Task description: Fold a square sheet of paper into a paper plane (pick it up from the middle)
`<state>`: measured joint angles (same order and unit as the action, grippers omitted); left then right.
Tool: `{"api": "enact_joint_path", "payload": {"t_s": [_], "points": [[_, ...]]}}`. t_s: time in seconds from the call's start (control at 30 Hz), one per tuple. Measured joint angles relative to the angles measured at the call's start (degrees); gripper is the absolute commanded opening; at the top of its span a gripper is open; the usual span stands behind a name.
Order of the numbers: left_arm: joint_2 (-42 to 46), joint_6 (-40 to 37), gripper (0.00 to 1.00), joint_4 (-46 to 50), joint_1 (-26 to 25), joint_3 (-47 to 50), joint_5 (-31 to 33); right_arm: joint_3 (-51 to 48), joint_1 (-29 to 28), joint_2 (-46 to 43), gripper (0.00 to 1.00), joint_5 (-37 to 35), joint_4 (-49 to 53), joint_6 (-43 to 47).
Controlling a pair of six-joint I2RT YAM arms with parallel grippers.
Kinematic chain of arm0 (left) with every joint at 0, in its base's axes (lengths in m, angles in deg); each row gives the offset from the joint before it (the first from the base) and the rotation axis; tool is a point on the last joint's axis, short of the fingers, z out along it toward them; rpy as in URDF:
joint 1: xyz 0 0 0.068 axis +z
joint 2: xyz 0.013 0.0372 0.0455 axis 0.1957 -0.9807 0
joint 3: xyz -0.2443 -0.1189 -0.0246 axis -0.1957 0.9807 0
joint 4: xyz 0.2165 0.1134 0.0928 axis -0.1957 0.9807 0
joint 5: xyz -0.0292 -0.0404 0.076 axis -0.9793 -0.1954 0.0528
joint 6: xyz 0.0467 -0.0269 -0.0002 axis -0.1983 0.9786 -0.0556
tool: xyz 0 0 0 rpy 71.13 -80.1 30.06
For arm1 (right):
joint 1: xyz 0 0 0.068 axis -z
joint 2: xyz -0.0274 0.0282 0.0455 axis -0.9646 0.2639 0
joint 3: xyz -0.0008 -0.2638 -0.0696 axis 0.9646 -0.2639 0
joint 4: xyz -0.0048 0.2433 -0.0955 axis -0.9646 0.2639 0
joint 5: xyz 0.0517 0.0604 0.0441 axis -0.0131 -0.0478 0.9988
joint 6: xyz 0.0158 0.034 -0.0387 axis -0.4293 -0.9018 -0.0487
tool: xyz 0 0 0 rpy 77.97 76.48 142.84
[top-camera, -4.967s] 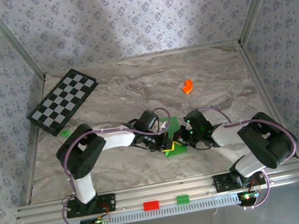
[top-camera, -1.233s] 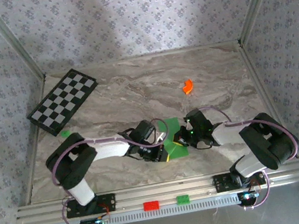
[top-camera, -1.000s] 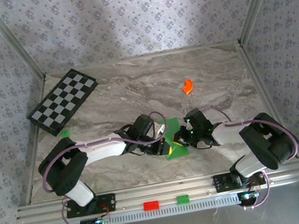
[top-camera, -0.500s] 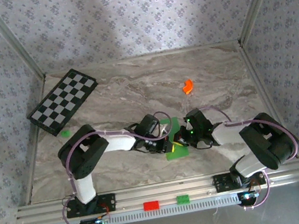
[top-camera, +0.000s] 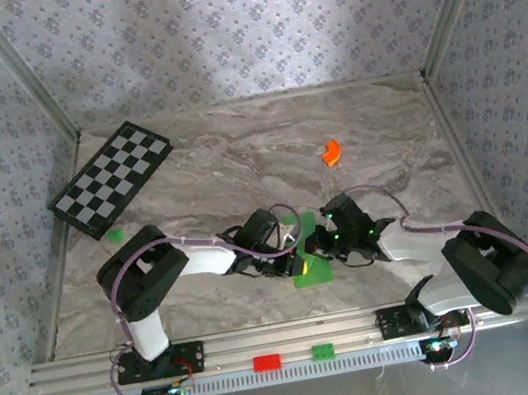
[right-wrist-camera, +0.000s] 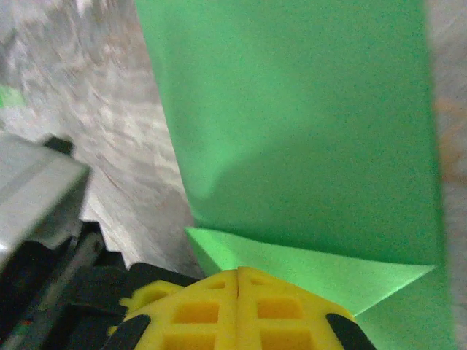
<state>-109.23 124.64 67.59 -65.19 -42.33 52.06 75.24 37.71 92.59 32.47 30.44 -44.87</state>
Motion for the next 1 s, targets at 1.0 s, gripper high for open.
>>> {"api": "enact_joint_path", "payload": {"t_s": [1.0], "points": [[0.33,-2.62,0.00,4.92,-0.22,-1.53,0.09,-4.42,7.30,-8.81,0.00,3.43,-0.63,1.40]]}}
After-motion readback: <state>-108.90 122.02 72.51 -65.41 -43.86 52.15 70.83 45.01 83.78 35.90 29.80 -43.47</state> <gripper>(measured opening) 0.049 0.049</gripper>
